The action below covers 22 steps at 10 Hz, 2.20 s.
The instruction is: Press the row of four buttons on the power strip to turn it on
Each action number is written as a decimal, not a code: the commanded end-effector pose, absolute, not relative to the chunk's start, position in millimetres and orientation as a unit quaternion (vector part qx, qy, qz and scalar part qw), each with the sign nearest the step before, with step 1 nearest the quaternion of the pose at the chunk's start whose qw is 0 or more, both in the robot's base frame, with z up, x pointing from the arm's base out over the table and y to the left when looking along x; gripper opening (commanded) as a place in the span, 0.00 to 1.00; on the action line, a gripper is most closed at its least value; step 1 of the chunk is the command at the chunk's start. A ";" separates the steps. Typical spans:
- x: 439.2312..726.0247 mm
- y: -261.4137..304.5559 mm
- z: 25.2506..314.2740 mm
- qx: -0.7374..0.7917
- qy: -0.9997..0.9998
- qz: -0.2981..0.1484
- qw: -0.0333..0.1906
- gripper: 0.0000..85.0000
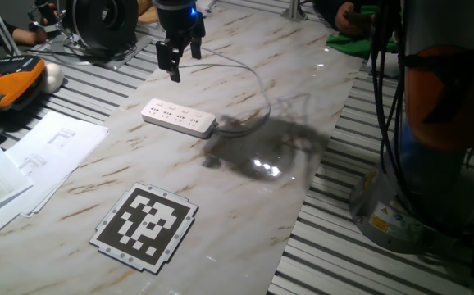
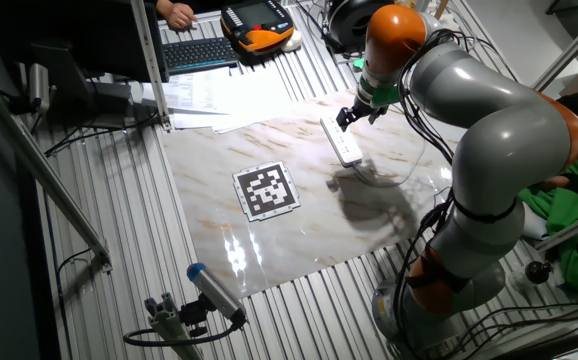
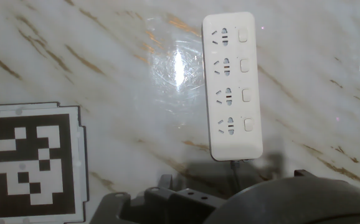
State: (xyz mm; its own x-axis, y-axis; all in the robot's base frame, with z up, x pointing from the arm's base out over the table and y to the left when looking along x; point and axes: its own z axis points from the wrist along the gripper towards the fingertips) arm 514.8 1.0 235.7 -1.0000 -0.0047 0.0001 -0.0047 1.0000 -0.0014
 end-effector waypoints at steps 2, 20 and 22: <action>515.0 0.8 235.8 0.115 -0.980 0.058 0.149 0.00; 511.2 -0.5 236.5 0.042 -0.991 0.069 0.110 0.00; 511.2 -0.5 236.5 0.003 -0.997 0.050 0.053 0.00</action>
State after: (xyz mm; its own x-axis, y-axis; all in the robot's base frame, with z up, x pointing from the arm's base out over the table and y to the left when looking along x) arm 511.3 -0.4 236.5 -0.9868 -0.0043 0.1620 -0.0208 0.9947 -0.1006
